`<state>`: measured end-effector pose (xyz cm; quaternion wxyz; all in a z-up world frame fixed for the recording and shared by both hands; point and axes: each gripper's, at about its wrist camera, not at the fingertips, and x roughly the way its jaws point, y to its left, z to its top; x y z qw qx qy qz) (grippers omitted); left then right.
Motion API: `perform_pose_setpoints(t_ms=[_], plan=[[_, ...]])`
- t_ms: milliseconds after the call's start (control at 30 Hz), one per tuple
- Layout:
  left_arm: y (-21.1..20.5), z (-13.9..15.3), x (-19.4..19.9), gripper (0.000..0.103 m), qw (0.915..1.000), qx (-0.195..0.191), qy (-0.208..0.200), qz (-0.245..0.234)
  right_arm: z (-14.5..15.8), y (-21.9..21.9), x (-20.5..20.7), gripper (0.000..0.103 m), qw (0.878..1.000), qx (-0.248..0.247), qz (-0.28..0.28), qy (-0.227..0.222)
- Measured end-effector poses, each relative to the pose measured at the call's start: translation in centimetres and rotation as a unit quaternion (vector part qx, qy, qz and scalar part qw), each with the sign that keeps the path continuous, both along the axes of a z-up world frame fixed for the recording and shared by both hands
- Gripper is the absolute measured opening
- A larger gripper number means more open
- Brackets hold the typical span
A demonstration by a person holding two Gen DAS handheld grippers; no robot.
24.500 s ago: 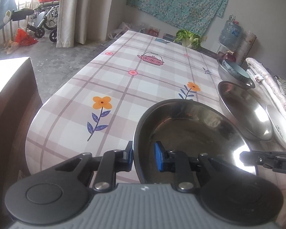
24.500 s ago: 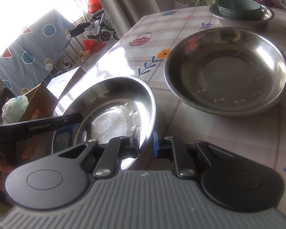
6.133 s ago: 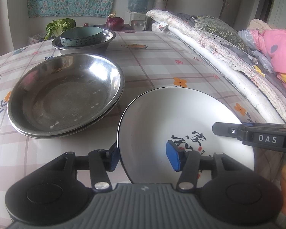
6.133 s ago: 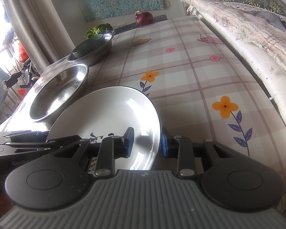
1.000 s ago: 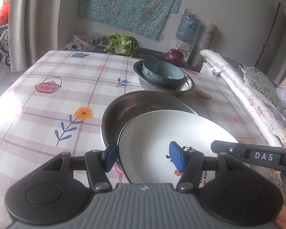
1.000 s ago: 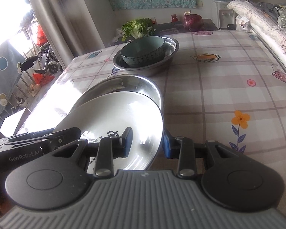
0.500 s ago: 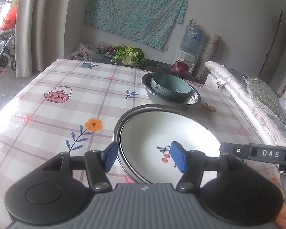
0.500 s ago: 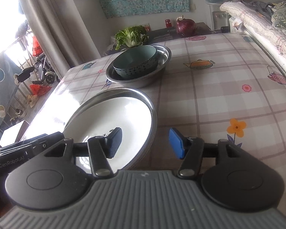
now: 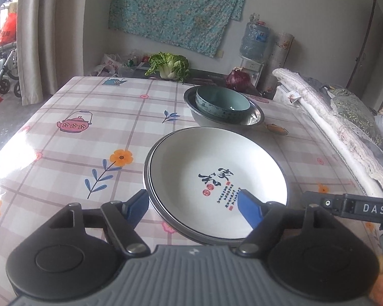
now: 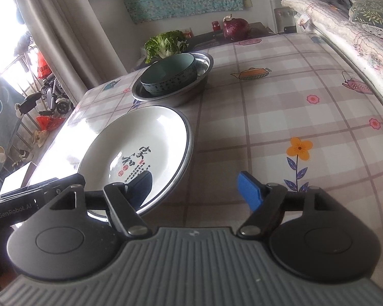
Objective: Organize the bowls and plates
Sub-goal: 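Open both grippers and pull them back from the white plate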
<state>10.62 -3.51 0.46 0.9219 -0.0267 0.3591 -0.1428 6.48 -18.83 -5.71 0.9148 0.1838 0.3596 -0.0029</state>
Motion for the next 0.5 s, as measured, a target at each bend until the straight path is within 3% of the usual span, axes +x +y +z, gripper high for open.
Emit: perform_pose_setpoints(t_ms=[200, 500], plan=[[-1.1, 0.4, -0.8, 0.087, 0.9993, 0.033, -0.012, -0.008, -0.4, -0.4, -1.0, 0.080, 1.000, 0.007, -0.006, 0.011], [-1.5, 0.7, -1.7, 0.089, 0.9982, 0.059, -0.010, -0.007, -0.1, -0.3, -2.4, 0.081, 1.000, 0.006, -0.005, 0.008]])
